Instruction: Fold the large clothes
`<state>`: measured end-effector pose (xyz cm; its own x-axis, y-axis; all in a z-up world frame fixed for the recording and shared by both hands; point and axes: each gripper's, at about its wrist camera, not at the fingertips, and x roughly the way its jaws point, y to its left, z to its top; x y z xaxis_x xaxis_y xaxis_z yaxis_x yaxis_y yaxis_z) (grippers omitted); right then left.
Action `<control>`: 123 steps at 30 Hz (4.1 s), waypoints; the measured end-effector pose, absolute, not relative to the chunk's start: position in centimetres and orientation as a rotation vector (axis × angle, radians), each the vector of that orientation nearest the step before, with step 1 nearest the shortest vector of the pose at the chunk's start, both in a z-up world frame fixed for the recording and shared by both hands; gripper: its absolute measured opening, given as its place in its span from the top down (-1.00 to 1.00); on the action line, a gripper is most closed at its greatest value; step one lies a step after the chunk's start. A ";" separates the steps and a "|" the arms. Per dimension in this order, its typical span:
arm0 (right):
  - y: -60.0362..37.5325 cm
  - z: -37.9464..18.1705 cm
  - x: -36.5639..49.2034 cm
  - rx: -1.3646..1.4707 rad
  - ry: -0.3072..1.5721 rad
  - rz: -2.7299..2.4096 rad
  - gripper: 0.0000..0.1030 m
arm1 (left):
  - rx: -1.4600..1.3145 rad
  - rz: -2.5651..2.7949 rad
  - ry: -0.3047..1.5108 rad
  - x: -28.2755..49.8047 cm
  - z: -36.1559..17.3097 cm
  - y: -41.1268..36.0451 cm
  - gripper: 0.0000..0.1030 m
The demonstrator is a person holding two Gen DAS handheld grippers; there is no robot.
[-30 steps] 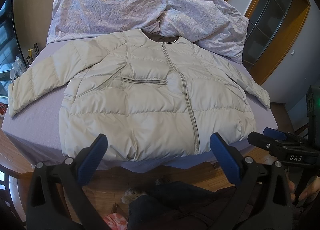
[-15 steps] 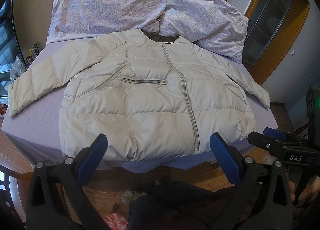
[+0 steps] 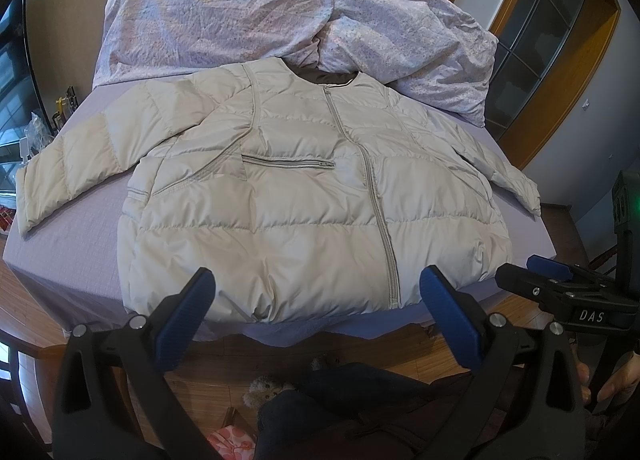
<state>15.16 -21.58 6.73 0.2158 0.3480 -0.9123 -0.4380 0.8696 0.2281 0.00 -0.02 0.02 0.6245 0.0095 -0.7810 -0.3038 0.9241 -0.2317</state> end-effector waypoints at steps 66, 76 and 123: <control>-43.3 -4.2 43.2 0.578 1.415 -0.148 -0.58 | -0.276 0.448 1.085 16.7 -2.1 4.2 -0.96; -49.9 -6.9 46.2 0.711 1.402 -0.339 -0.58 | -0.274 0.468 1.120 18.5 -3.0 3.6 -0.96; -30.6 3.5 50.0 0.563 1.100 0.483 0.84 | -0.352 0.502 1.138 17.4 -4.2 6.0 -0.96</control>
